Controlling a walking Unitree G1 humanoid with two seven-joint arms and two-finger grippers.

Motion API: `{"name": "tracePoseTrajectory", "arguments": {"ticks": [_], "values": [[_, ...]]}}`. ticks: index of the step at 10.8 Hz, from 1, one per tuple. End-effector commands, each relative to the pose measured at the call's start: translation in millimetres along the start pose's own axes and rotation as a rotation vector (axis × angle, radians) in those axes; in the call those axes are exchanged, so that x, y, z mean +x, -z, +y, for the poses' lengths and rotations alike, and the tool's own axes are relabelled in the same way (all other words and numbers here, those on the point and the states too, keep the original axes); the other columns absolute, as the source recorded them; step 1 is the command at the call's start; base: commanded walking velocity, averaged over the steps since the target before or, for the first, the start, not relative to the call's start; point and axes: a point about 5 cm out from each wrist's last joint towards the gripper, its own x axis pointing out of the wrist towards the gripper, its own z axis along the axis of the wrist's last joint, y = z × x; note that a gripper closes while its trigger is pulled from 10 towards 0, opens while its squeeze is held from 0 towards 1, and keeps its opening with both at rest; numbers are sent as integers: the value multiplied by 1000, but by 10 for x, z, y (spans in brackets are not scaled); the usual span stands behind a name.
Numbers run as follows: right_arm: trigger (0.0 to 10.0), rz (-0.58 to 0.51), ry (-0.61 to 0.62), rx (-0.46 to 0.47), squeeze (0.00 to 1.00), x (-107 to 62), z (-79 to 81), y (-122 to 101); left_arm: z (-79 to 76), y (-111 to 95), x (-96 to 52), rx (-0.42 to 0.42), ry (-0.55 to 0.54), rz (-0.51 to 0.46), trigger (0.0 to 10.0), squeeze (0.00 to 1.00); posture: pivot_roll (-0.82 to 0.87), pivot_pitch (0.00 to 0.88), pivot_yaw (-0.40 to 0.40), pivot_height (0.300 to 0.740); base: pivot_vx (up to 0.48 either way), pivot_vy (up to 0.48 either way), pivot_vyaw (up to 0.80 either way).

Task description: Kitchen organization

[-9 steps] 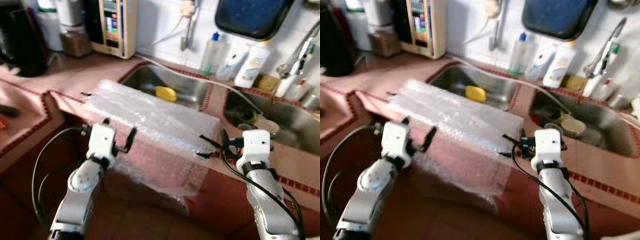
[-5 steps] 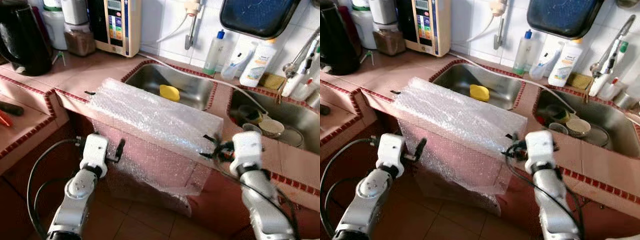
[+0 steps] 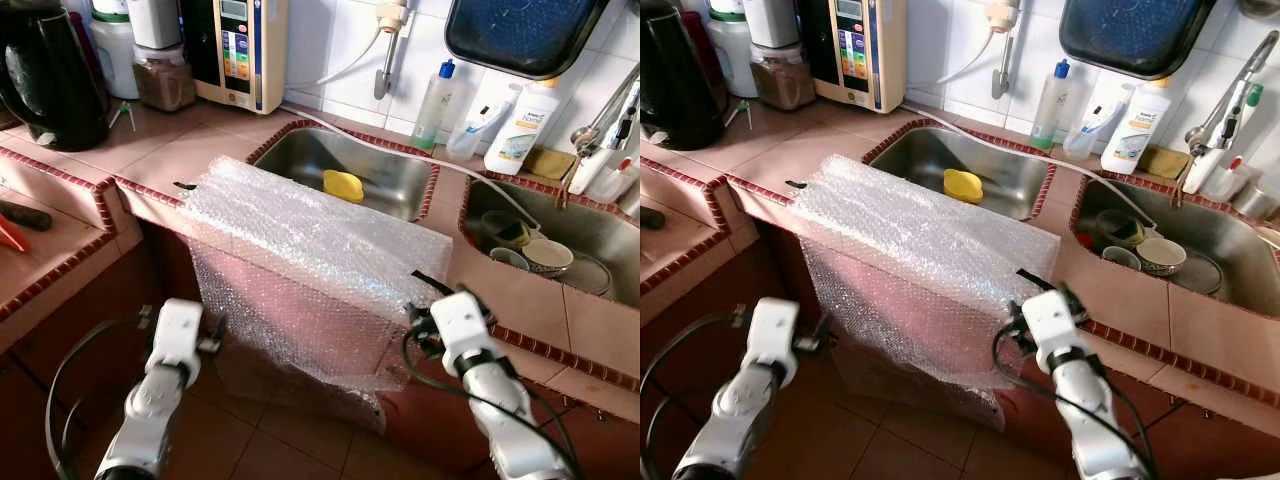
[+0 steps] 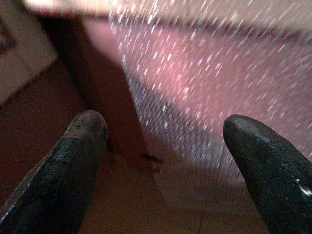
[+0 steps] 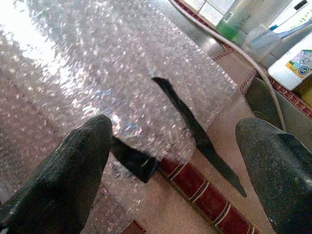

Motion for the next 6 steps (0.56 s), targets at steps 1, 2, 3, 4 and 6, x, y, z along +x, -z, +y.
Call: {"name": "tracePoseTrajectory", "arguments": {"ticks": [1, 2, 3, 4, 6], "values": [[10000, -4, 3, -9, 843, -14, -13, 23, -5, -64, 32, -1, -1, -29, 10000, 0, 117, 0, -99, 740, 0, 0, 0], [10000, -14, 8, -13, 839, -28, -23, 33, -11, -72, 40, -1, 8, -39, 10000, 0, 116, 0, -96, 740, 0, 0, 0], [10000, -25, 18, -18, 835, -30, -45, 31, -20, -74, 56, -12, 19, -45, 10000, 0, 116, 0, -96, 740, 0, 240, 0], [10000, -29, 24, -22, 835, -25, -60, 32, -23, -74, 66, -9, 25, -45, 10000, 0, 114, 0, -93, 740, 0, 255, 0], [10000, -35, 23, -27, 827, -17, -66, 29, -29, -53, 71, -5, 32, -40, 10000, 0, 115, 0, -95, 740, 0, 317, 0]]}}
